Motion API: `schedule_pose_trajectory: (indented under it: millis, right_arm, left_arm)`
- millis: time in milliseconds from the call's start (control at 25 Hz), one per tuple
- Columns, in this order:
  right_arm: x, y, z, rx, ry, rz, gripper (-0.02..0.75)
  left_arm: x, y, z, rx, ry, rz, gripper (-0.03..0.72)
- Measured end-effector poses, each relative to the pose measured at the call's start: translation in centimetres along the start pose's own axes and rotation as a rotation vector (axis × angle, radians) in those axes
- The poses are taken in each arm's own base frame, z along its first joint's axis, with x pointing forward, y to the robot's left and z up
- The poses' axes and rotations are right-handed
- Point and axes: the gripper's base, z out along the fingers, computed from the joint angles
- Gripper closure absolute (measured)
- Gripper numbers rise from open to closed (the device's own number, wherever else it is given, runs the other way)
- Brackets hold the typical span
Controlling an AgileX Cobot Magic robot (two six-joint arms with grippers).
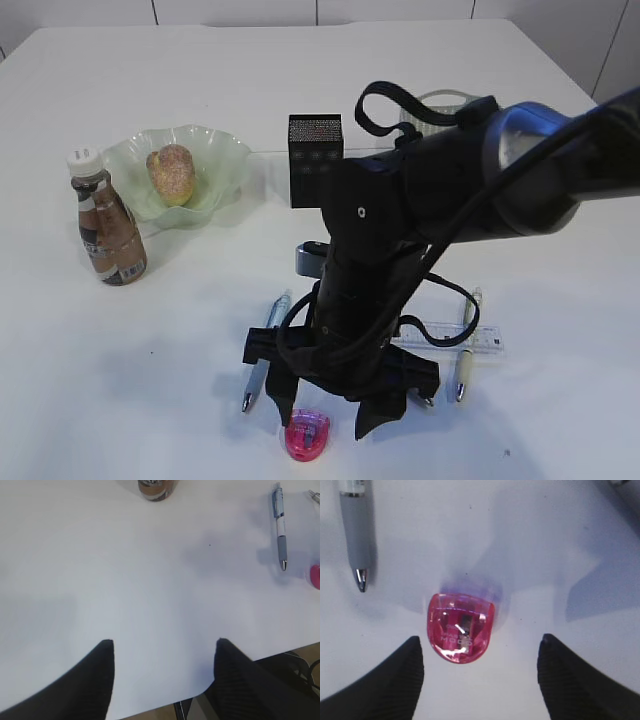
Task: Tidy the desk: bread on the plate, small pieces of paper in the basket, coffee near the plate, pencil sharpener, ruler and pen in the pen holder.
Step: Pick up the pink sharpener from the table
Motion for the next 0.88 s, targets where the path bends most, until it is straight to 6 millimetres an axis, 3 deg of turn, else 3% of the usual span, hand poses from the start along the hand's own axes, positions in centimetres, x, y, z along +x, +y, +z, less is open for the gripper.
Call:
schedule_pose_trajectory:
  millis: [400,880]
  right_arm:
    - [-1.0,1.5,0.4,-0.045,-0.005,0.02,0.183]
    - [-0.9,1.0,1.7,0.014,0.051,0.024,0.183]
  left_arm:
    - [0.0,0.0,0.0,-0.002,0.002,0.0,0.246]
    - [0.0,0.1,0.0,-0.006,0.001,0.002,0.246]
